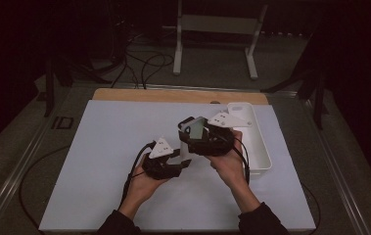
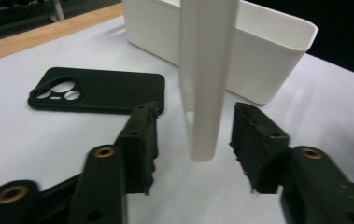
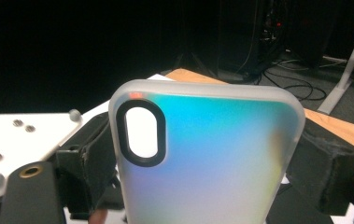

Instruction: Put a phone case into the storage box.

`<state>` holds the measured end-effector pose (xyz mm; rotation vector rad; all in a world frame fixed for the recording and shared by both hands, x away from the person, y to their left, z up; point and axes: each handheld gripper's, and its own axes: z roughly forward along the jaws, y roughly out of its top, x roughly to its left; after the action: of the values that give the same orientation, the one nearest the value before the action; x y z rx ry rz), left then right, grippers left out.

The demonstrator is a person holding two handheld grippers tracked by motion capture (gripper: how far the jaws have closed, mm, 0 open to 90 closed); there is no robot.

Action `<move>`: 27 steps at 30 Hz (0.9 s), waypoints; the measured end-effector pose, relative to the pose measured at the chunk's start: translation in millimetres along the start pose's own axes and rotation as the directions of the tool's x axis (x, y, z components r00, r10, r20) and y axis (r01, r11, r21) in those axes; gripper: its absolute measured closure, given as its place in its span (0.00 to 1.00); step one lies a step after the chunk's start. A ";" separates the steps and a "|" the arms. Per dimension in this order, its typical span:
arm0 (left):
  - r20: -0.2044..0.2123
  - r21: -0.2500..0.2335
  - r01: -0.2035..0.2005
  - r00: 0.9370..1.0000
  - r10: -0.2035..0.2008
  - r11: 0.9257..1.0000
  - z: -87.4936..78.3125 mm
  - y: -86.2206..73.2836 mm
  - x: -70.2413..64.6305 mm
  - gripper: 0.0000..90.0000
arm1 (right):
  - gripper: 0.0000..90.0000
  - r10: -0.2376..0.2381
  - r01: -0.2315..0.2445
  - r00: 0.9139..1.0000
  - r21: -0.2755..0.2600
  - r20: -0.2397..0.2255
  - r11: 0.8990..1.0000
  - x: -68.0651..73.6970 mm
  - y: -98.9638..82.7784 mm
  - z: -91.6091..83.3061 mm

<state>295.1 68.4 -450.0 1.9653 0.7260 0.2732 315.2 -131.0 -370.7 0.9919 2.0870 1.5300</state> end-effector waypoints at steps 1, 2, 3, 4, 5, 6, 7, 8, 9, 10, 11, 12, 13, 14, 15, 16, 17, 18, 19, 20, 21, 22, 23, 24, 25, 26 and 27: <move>0.000 0.000 0.000 1.000 0.000 1.000 0.0 0.0 0.0 0.52 | 0.18 -0.003 0.003 1.000 0.000 0.000 1.000 -0.7 0.0 -0.3; -0.023 -0.017 0.005 1.000 -0.005 1.000 -4.7 -1.1 1.7 0.47 | 0.18 -0.001 0.001 1.000 0.001 0.001 1.000 -1.1 0.0 -0.7; -0.023 -0.017 0.005 1.000 -0.005 1.000 -4.7 -1.1 1.7 0.42 | 0.18 -0.001 0.001 1.000 0.001 0.001 1.000 -1.1 0.0 -0.7; -0.063 -0.035 0.004 0.998 -0.006 0.999 -10.2 -2.7 2.8 0.35 | 0.18 0.004 -0.004 1.000 0.001 0.000 1.000 -2.6 -0.2 -1.4; -0.063 -0.035 0.004 0.998 -0.006 0.999 -10.2 -2.7 2.8 0.30 | 0.18 0.004 -0.004 1.000 0.001 0.000 1.000 -2.6 -0.2 -1.4; -0.085 -0.055 0.010 0.996 -0.014 0.998 -16.4 -4.7 5.8 0.25 | 0.18 0.006 -0.006 1.000 -0.001 -0.001 1.000 -4.0 -0.5 -2.1; -0.085 -0.055 0.010 0.996 -0.014 0.998 -16.4 -4.7 5.8 0.22 | 0.18 0.006 -0.006 1.000 -0.001 -0.001 1.000 -4.0 -0.5 -2.1; -0.103 -0.069 0.018 0.994 -0.026 0.997 -22.0 -7.2 9.2 0.18 | 0.18 0.001 -0.001 1.000 0.003 0.003 1.000 -4.9 -0.9 -2.1; -0.103 -0.069 0.018 0.994 -0.026 0.997 -22.0 -7.2 9.2 0.17 | 0.18 0.001 -0.001 1.000 0.003 0.003 1.000 -5.1 -1.1 -2.1; -0.121 -0.079 0.027 0.992 -0.036 0.996 -27.3 -9.9 12.4 0.17 | 0.18 0.000 0.000 1.000 0.003 0.002 1.000 -5.7 -1.5 -1.9; -0.121 -0.079 0.027 0.992 -0.036 0.996 -27.3 -9.9 12.4 0.16 | 0.18 0.000 0.000 1.000 0.003 0.002 1.000 -5.7 -1.5 -1.9; -0.134 -0.085 0.029 0.990 -0.041 0.996 -32.1 -12.5 15.6 0.14 | 0.18 -0.001 0.001 1.000 0.004 0.001 1.000 -6.5 -1.6 -1.7; -0.134 -0.085 0.029 0.990 -0.041 0.996 -32.1 -12.5 15.6 0.13 | 0.18 -0.001 0.001 1.000 0.004 0.001 1.000 -6.5 -1.6 -1.7; -0.145 -0.089 0.031 0.989 -0.043 0.996 -34.9 -14.2 17.5 0.13 | 0.18 0.000 0.000 1.000 0.005 0.002 1.000 -6.7 -1.6 -1.6; -0.151 -0.091 0.031 0.987 -0.045 0.995 -36.7 -15.1 18.8 0.11 | 0.18 0.003 -0.003 1.000 0.008 0.005 1.000 -7.0 -1.6 -1.4; -0.157 -0.098 0.038 0.986 -0.053 0.994 -42.0 -17.1 22.3 0.08 | 0.18 0.004 -0.004 1.000 0.009 0.004 1.000 -8.0 -1.6 -1.1; -0.157 -0.098 0.038 0.986 -0.053 0.994 -42.0 -17.1 22.3 0.07 | 0.18 0.004 -0.004 1.000 0.009 0.004 1.000 -8.0 -1.6 -1.1; -0.164 -0.105 0.036 0.985 -0.053 0.994 -48.0 -19.0 25.3 0.05 | 0.18 0.005 -0.005 1.000 0.007 0.005 1.000 -9.1 -1.4 -1.2; -0.164 -0.105 0.036 0.985 -0.053 0.994 -48.0 -19.0 25.3 0.04 | 0.18 0.005 -0.005 1.000 0.007 0.005 1.000 -9.1 -1.4 -1.2; -0.181 -0.109 0.032 0.982 -0.052 0.993 -53.9 -21.0 28.0 0.03 | 0.18 0.005 -0.005 1.000 0.010 0.009 1.000 -10.1 -1.6 -1.7; -0.181 -0.109 0.032 0.982 -0.052 0.993 -53.9 -21.0 28.0 0.02 | 0.18 0.005 -0.005 1.000 0.010 0.009 1.000 -10.1 -1.6 -1.7; -0.190 -0.121 0.030 0.980 -0.052 0.992 -60.2 -23.7 30.2 0.02 | 0.18 0.006 -0.006 1.000 0.008 0.009 1.000 -11.5 -1.8 -1.9; -0.190 -0.121 0.030 0.980 -0.052 0.992 -60.2 -23.7 30.2 0.02 | 0.18 0.006 -0.006 1.000 0.008 0.009 1.000 -11.5 -1.8 -1.9; -0.216 -0.131 0.018 0.975 -0.046 0.991 -65.8 -27.2 32.0 0.01 | 0.18 0.005 -0.006 1.000 0.012 0.016 1.000 -12.7 -1.5 -2.8; -0.216 -0.131 0.018 0.975 -0.046 0.991 -65.8 -27.2 32.0 0.01 | 0.18 0.004 -0.005 1.000 0.012 0.019 1.000 -13.1 -1.4 -3.0; -0.230 -0.147 0.017 0.972 -0.050 0.989 -71.6 -32.1 34.9 0.01 | 0.18 0.006 -0.006 1.000 0.010 0.019 1.000 -13.7 -1.2 -3.3; -0.238 -0.153 0.021 0.970 -0.058 0.988 -74.4 -34.7 36.4 0.01 | 0.18 0.005 -0.005 1.000 0.009 0.020 1.000 -14.6 -1.1 -3.8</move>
<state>275.6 156.0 -447.5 1.7908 0.8742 0.5349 322.4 -144.2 -372.0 1.0124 2.0805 1.5085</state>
